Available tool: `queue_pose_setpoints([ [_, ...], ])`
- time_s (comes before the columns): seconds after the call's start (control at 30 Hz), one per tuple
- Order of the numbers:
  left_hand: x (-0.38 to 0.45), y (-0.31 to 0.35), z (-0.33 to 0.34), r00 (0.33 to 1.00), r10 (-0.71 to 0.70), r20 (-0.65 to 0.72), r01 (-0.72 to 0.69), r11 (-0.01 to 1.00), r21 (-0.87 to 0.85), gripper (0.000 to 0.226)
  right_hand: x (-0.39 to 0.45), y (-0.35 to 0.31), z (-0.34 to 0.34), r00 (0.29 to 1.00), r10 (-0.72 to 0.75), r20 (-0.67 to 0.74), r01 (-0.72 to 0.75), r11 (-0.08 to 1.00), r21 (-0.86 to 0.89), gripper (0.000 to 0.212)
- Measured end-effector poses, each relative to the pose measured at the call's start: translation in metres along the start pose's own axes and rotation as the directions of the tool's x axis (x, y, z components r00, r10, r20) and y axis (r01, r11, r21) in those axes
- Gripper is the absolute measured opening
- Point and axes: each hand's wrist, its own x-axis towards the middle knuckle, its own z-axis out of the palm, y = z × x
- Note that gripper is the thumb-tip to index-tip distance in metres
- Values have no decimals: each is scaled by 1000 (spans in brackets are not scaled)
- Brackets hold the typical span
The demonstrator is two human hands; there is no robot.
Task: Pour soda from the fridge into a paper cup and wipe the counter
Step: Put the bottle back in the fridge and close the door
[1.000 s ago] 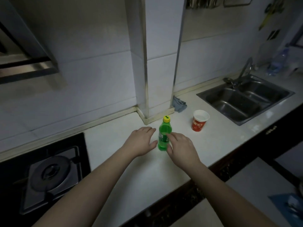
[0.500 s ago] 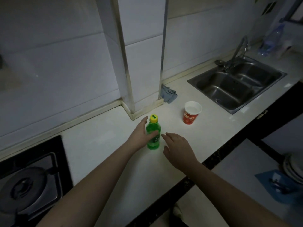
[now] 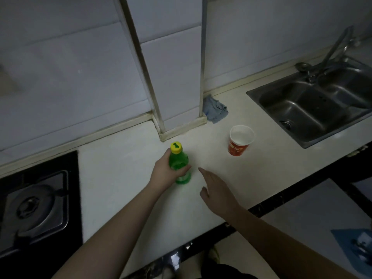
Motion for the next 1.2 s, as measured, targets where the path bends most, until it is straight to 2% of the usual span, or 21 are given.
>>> queue_pose_setpoints([
  [0.17,0,11,-4,997,7,-74,-7,1000,3,60,11,10,1,994,86,71,-99,973,209,60],
  [0.27,-2,29,-14,994,36,-99,-35,999,9,56,20,11,2,968,212,134,-248,880,405,56],
  [0.37,-6,47,-26,991,68,-116,-65,998,27,50,28,1,-2,922,316,222,-383,671,635,49],
  [0.43,-10,55,-33,989,82,-127,-79,996,29,47,34,-6,-4,899,330,287,-422,482,768,44],
  [0.5,-15,60,-40,987,81,-142,-79,997,19,45,40,-14,-5,884,318,342,-444,346,827,37],
  [0.53,-18,61,-44,985,79,-152,-77,997,21,45,42,-19,-7,883,305,356,-449,329,831,30],
  [0.63,-29,60,-53,980,74,-183,-69,997,32,47,41,-38,-14,902,237,362,-428,368,825,21],
  [0.7,-38,59,-60,977,68,-200,-62,997,38,54,40,-49,-16,907,193,375,-421,368,829,23],
  [0.8,-54,54,-73,970,41,-241,-32,999,43,63,40,-66,-8,908,80,412,-405,422,811,27],
  [0.9,-75,47,-90,950,-7,-311,20,999,36,64,37,-85,7,888,51,456,-442,364,820,32],
  [1.0,-104,38,-114,927,-47,-373,70,996,50,62,30,-113,25,858,1,514,-489,311,815,26],
  [1.1,-139,27,-140,890,-83,-449,122,991,58,69,22,-147,46,836,-93,541,-476,367,799,19],
  [1.2,-179,15,-163,836,-115,-536,180,981,70,68,10,-187,68,790,-144,596,-509,388,768,23],
])
